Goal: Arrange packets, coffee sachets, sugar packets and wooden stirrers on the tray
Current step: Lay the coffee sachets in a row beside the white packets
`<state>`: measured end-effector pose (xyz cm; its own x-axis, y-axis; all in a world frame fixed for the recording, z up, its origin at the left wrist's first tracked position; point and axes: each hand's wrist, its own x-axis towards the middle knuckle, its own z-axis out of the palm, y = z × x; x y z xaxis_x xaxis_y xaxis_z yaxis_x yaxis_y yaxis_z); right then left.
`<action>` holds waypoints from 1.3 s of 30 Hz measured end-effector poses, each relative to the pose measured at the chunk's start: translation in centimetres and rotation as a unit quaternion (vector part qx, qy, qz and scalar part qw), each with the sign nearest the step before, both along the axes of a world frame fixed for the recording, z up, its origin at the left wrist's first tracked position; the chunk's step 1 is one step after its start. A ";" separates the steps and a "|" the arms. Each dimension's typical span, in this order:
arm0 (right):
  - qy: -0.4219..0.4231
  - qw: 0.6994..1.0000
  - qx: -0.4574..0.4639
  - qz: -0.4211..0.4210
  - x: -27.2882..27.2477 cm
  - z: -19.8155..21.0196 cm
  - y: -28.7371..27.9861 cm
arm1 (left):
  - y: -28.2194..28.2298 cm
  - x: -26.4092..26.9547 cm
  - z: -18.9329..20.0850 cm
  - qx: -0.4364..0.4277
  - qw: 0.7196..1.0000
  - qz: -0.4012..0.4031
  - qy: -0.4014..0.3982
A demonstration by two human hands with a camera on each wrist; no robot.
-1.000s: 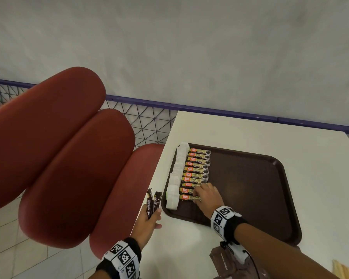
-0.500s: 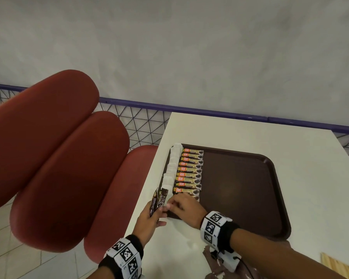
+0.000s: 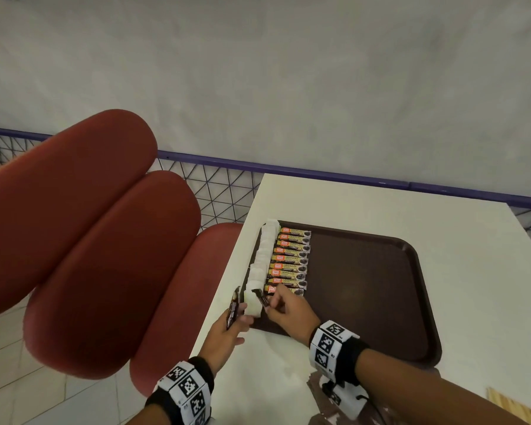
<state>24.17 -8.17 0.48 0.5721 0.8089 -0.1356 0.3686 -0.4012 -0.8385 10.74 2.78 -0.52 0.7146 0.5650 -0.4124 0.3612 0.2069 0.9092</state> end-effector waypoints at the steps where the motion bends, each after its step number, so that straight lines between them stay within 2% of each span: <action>1: -0.031 0.999 -0.005 0.020 0.1 0.1 -0.3 | 0.1 -0.1 0.0 0.002 1.000 0.015 -0.001; 5: -0.148 0.985 -0.039 0.074 0.1 0.0 -0.8 | 0.5 0.1 -0.3 0.010 0.999 0.051 0.010; 11: -0.189 0.979 -0.041 0.065 -0.1 0.4 -1.2 | -0.4 0.8 0.9 -0.014 0.998 0.056 -0.003; 18: -0.194 0.977 -0.057 0.070 0.3 0.6 -1.4 | -0.3 1.0 0.3 0.013 0.999 0.036 -0.001; 23: -0.202 0.972 -0.036 0.113 0.2 0.1 -1.6 | 0.0 1.1 -0.1 0.031 0.999 0.023 0.008; 28: -0.151 0.978 -0.022 0.141 0.0 0.1 -0.9 | -0.6 1.3 0.4 0.060 0.998 -0.035 0.010; 32: -0.103 0.992 0.003 0.075 0.8 0.6 -0.9 | -0.7 1.2 0.5 0.057 0.998 -0.011 0.020; 35: -0.063 0.997 0.028 -0.022 2.0 0.8 -1.2 | -0.4 1.2 0.4 0.028 0.999 0.006 0.041; 39: 0.046 0.987 0.048 -0.148 3.6 0.3 -1.9 | 0.2 1.0 0.0 -0.011 0.998 0.033 0.059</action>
